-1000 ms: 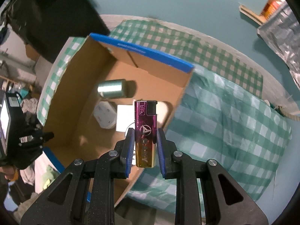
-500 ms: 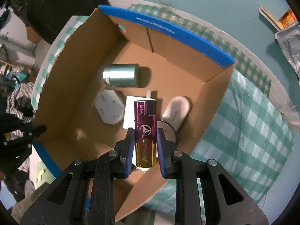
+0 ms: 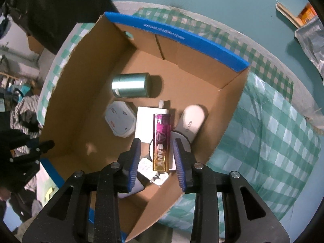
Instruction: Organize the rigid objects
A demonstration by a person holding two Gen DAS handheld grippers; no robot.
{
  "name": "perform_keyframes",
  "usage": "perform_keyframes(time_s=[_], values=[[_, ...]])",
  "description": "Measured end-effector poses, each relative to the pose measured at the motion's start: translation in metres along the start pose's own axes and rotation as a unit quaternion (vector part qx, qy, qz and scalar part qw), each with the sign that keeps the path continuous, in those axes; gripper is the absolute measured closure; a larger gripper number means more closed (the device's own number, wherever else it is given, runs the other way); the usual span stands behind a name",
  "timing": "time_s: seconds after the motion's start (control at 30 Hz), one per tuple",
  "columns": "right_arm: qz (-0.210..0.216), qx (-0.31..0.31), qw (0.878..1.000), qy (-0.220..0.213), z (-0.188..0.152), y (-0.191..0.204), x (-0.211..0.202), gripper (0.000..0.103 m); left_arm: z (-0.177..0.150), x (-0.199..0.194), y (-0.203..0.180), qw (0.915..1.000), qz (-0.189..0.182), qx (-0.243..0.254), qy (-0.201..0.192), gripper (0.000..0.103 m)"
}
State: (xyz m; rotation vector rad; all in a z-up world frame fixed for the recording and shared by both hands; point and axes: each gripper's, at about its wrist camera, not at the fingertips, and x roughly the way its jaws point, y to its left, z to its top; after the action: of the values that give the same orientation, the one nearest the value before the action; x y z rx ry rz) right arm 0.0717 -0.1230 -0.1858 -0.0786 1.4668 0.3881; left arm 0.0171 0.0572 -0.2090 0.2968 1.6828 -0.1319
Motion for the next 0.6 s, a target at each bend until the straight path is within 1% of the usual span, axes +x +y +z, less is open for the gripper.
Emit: perform_keyframes(time_s=[0.27, 0.57, 0.6], values=[[-0.002, 0.031, 0.999, -0.032, -0.01, -0.01, -0.022, 0.056, 0.0, -0.005, 0.001, 1.0, -0.003, 0.0, -0.008, 0.097], [-0.021, 0.075, 0.995, -0.067, -0.029, -0.027, -0.049, 0.05, 0.004, -0.018, -0.001, 0.9996, -0.001, 0.005, -0.028, 0.097], [-0.025, 0.084, 0.994, -0.073, -0.032, -0.03, -0.054, 0.049, 0.004, -0.021, -0.002, 0.9995, -0.003, 0.005, -0.032, 0.096]])
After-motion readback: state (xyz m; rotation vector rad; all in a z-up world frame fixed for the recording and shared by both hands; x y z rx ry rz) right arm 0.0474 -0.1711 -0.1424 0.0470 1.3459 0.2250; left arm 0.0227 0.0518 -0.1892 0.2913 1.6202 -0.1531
